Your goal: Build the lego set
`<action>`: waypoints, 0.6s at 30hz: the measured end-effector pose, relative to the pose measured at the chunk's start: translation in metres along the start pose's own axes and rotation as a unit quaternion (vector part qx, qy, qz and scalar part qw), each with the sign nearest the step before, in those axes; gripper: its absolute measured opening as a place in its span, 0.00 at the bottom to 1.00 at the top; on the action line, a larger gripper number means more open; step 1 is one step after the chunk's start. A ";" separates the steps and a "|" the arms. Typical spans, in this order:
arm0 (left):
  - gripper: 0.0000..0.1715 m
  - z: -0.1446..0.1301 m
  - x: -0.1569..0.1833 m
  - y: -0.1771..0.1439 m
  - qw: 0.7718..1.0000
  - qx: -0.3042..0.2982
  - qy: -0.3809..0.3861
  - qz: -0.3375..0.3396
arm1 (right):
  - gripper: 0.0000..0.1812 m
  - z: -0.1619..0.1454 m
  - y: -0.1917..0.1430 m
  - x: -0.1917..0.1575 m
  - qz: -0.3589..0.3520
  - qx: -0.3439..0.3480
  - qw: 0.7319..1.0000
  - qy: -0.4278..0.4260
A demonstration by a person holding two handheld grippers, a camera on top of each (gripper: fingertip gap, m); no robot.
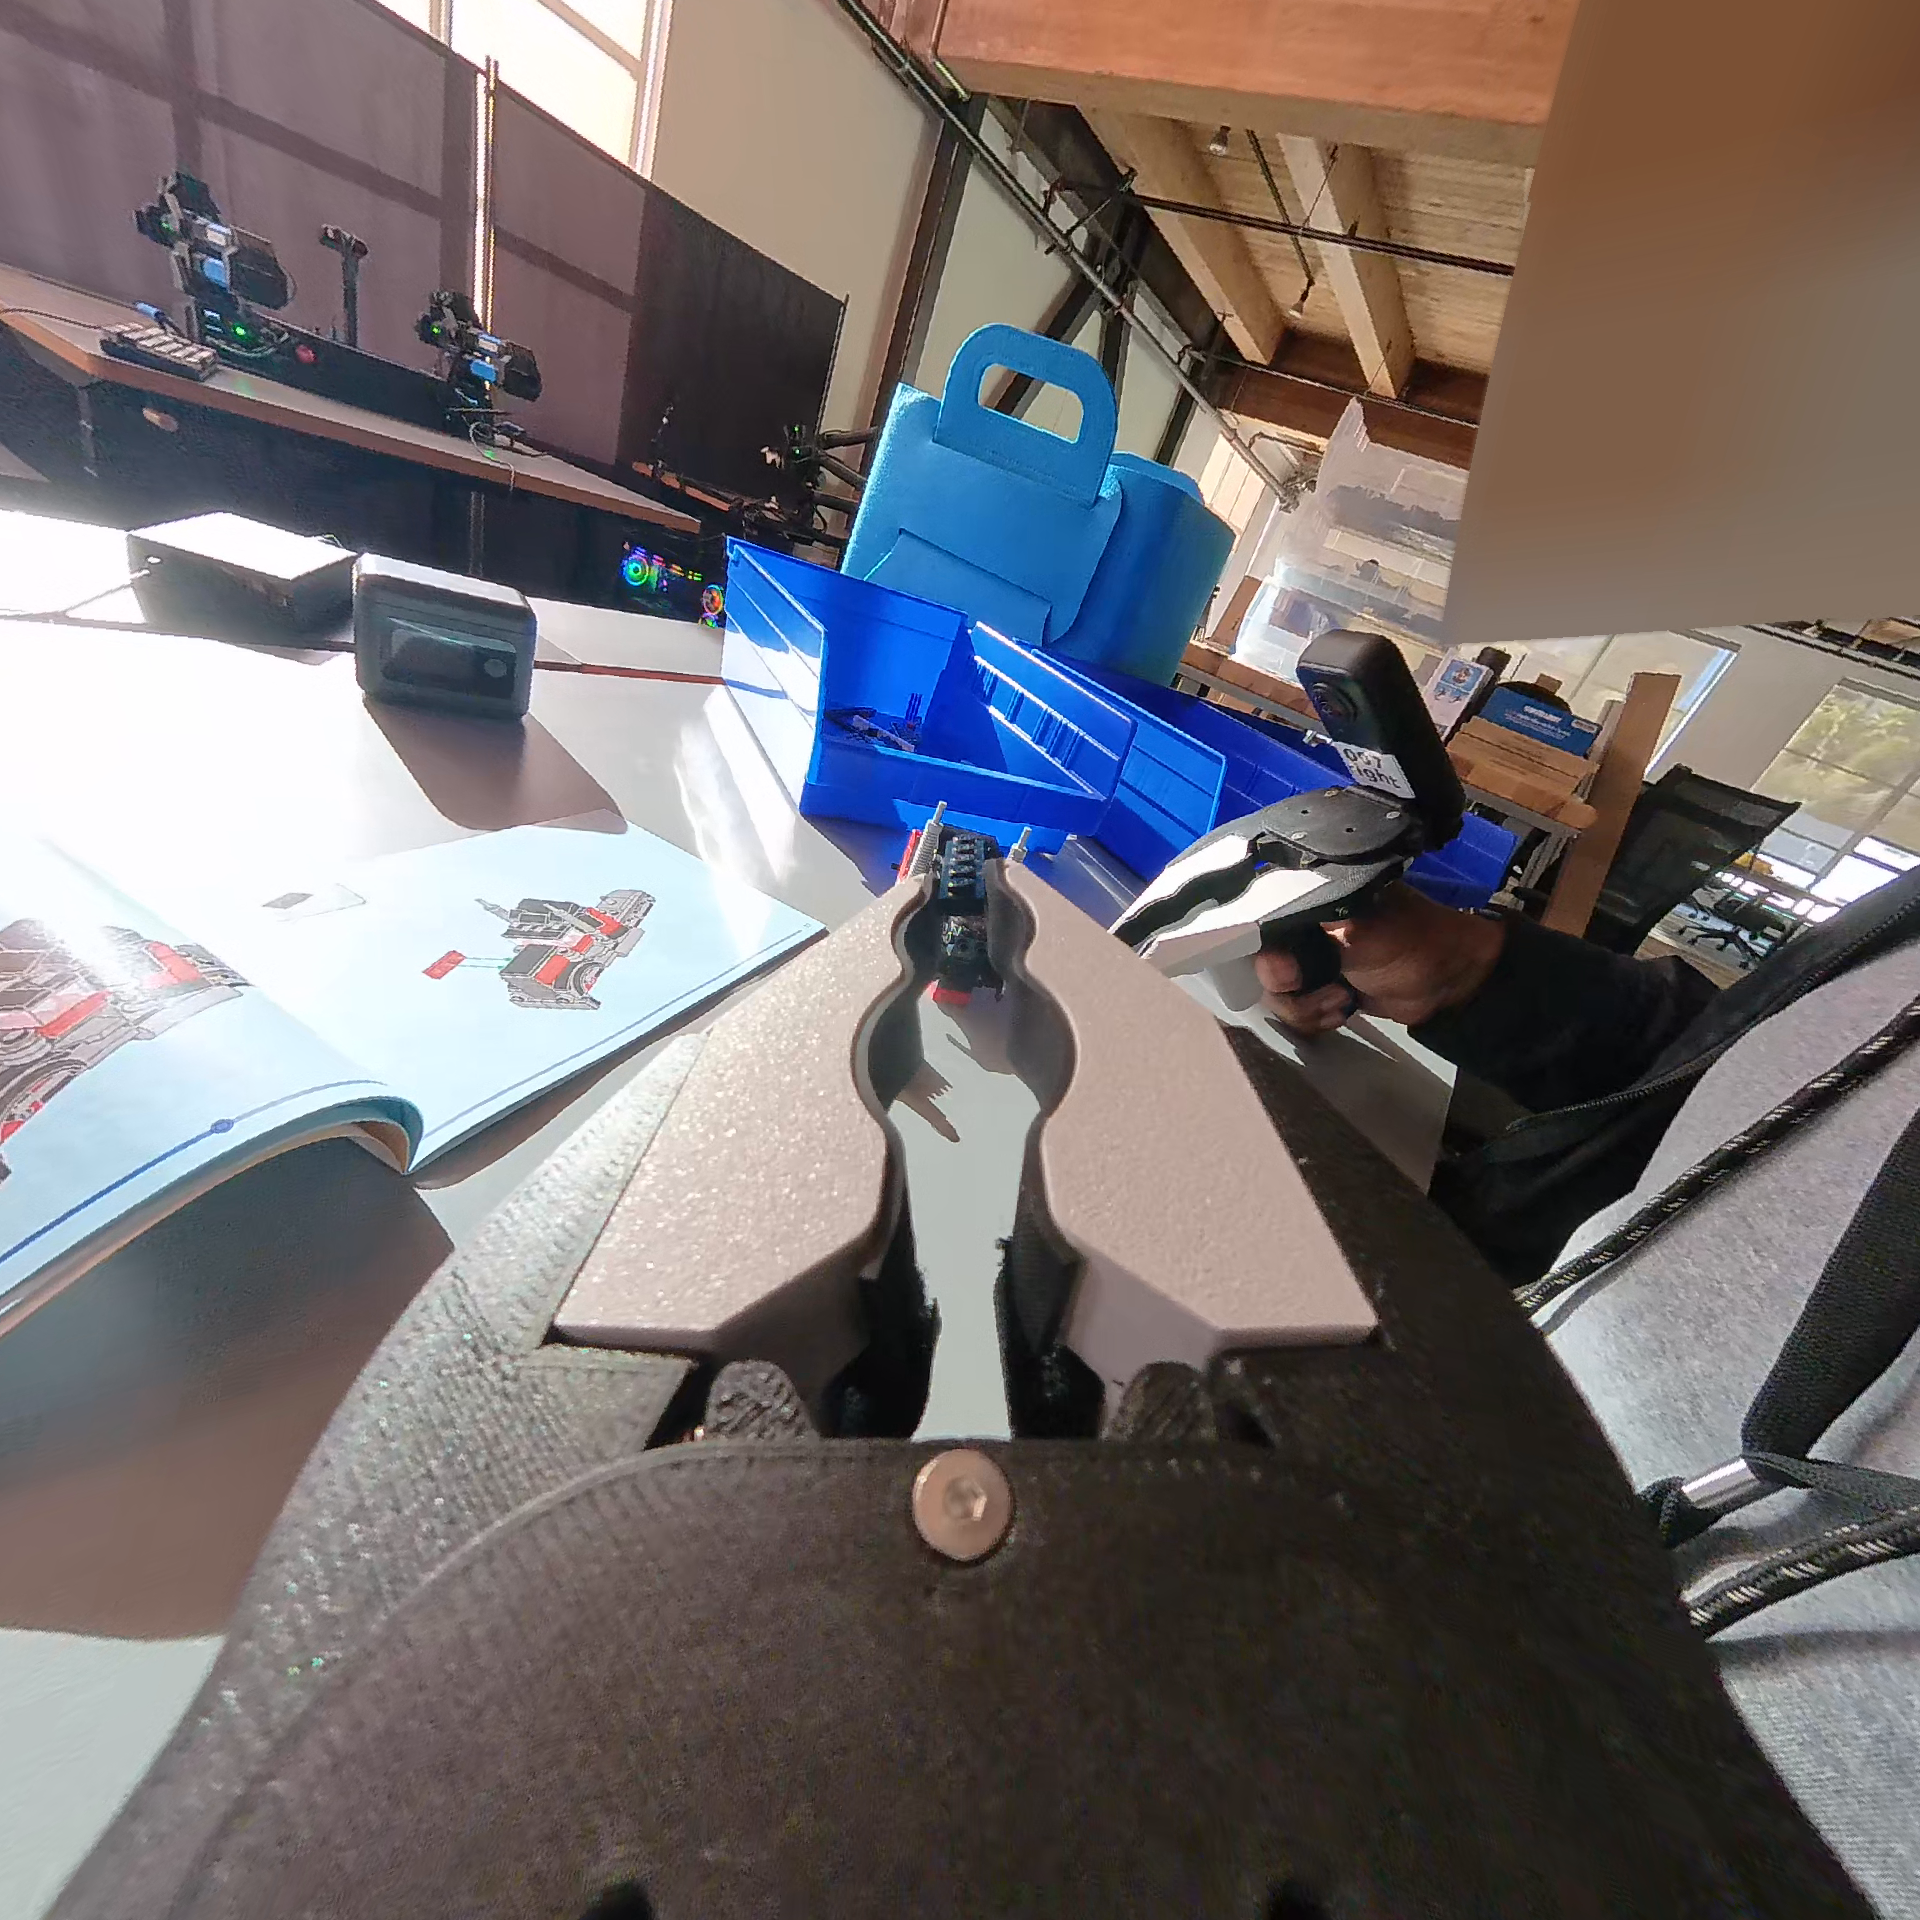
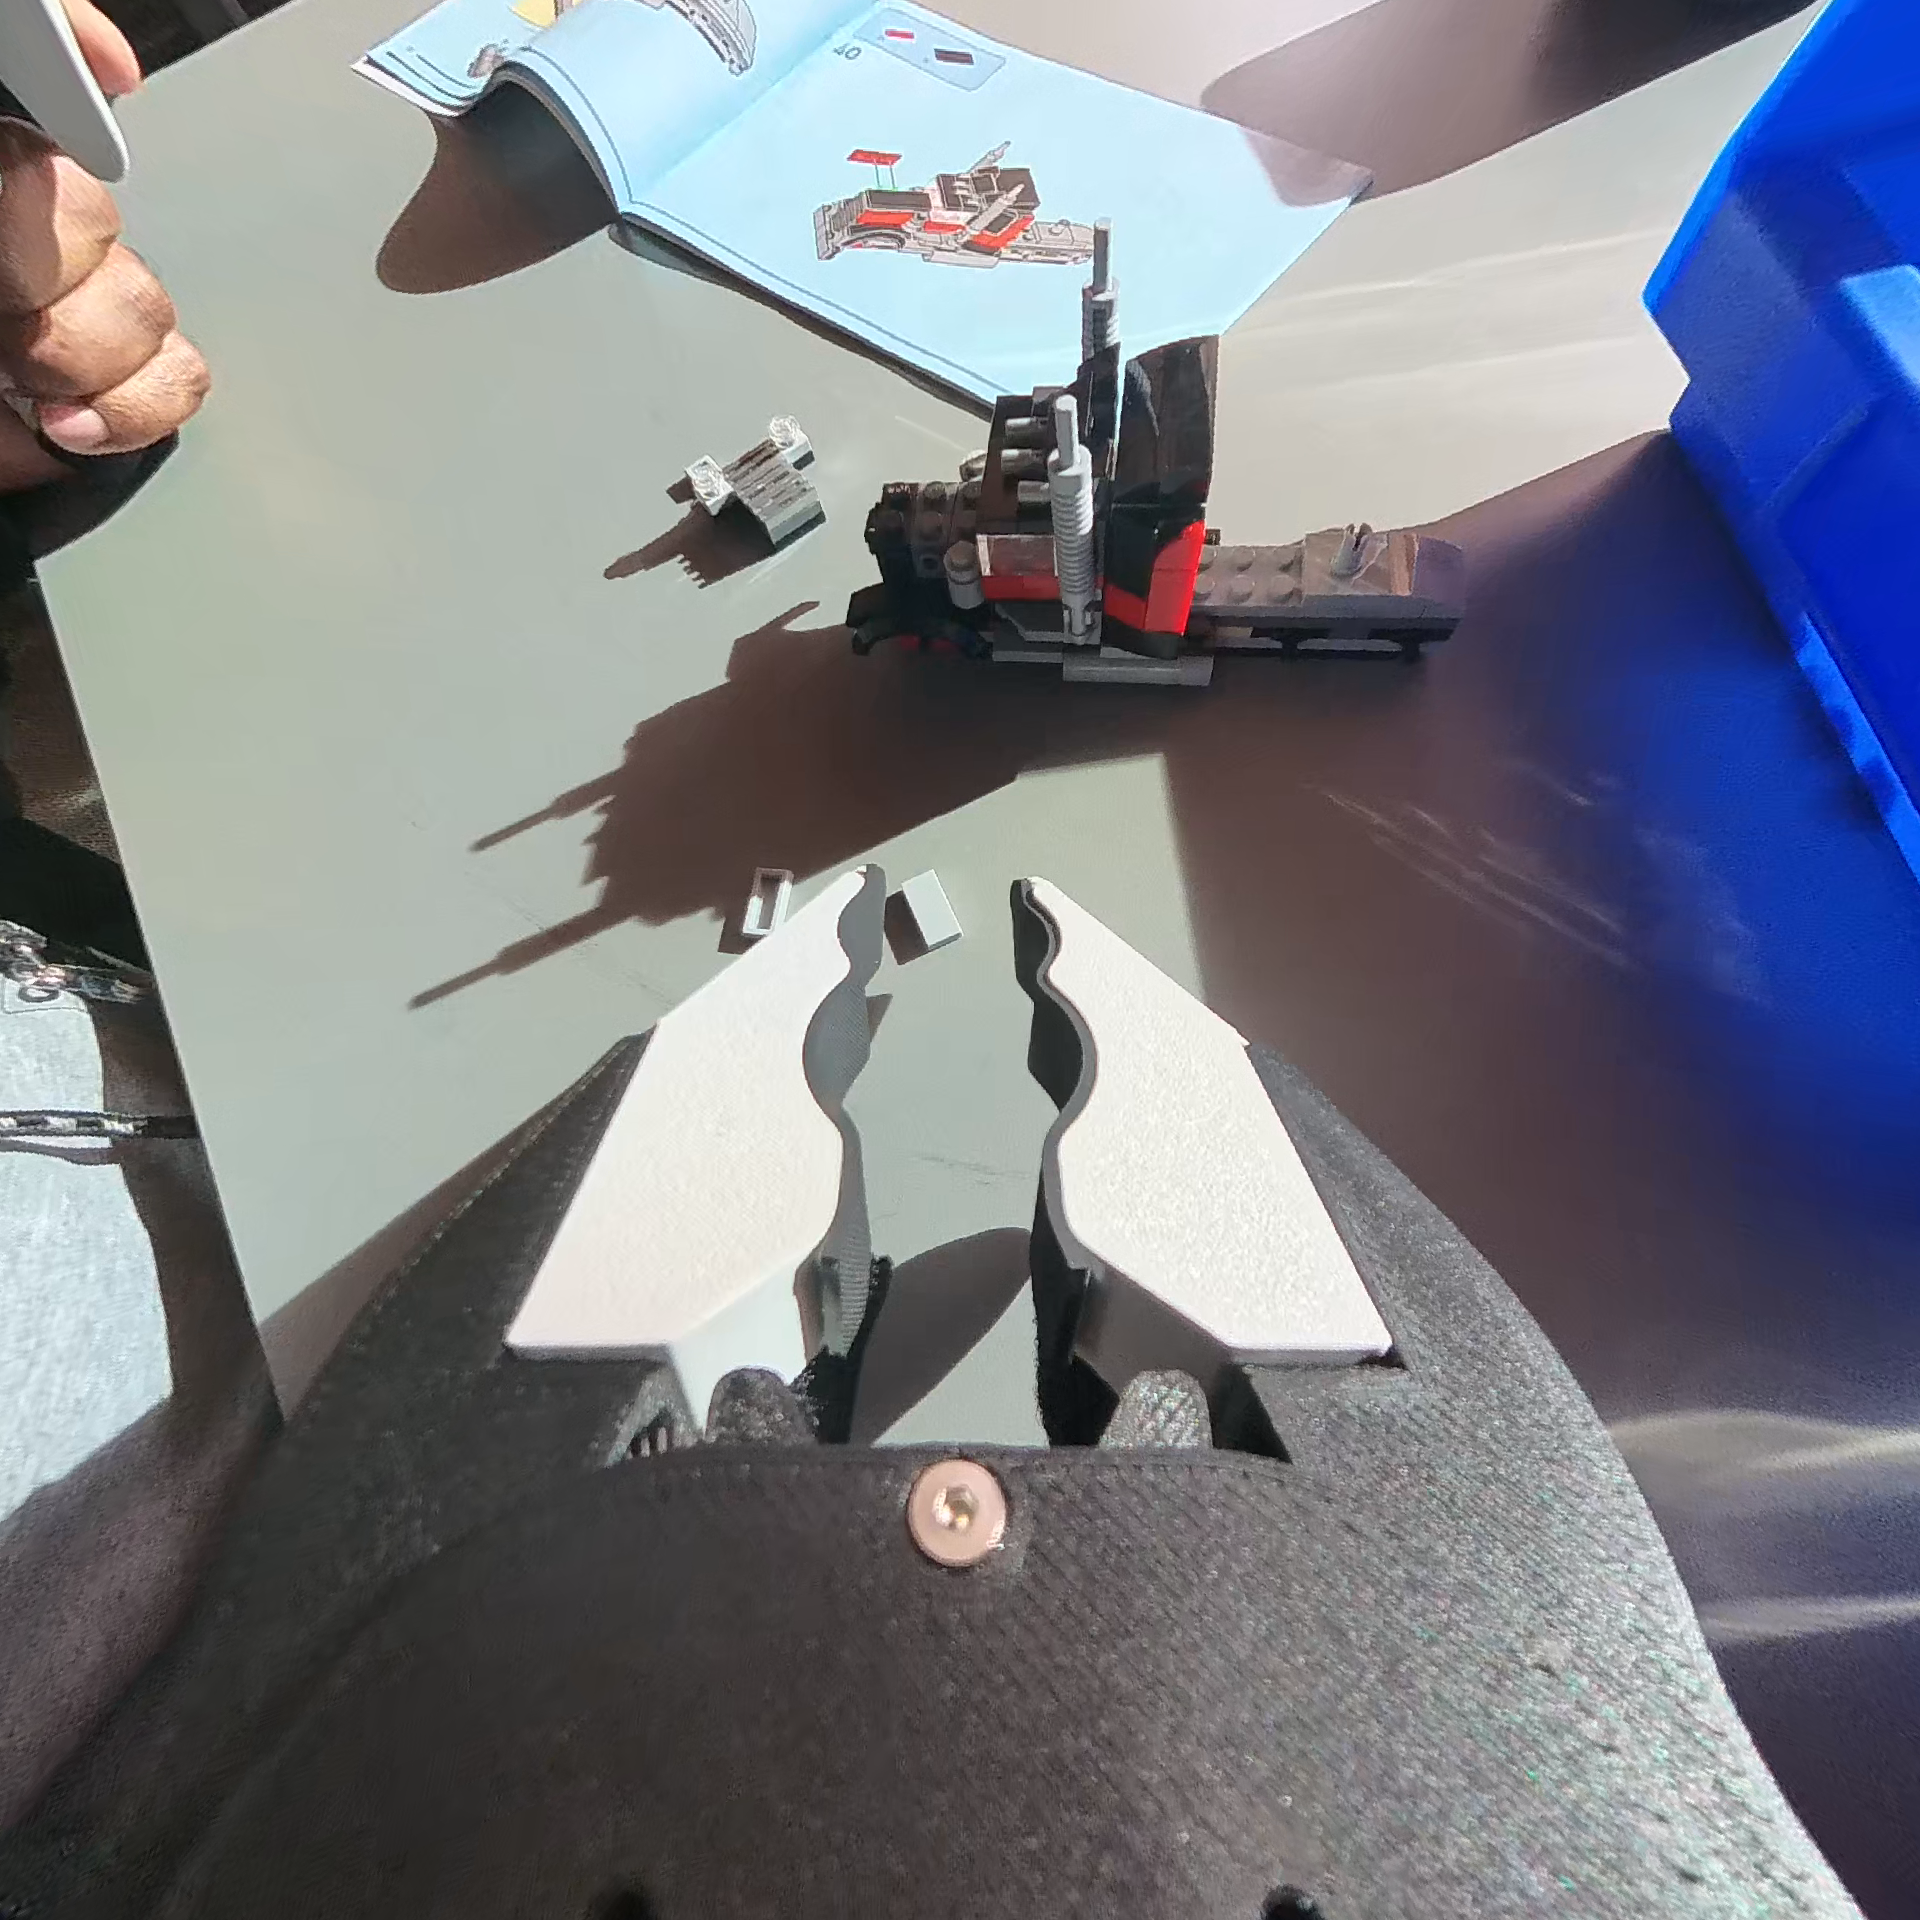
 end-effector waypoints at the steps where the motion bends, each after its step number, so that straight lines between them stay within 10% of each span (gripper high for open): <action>1: 0.05 0.000 0.000 0.000 1.000 0.000 -0.001 0.000 | 0.14 0.000 0.000 0.000 0.000 -0.001 1.000 0.000; 18: 0.05 0.000 0.000 0.000 1.000 0.000 -0.004 -0.001 | 0.14 0.000 0.002 -0.001 0.002 -0.007 1.000 -0.004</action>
Point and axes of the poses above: each gripper's, where its closed fingertips meet, y out along the fingers, z out of its top, x = y × z across the jaws, the point moved 7 cm from there along -y, back along the fingers
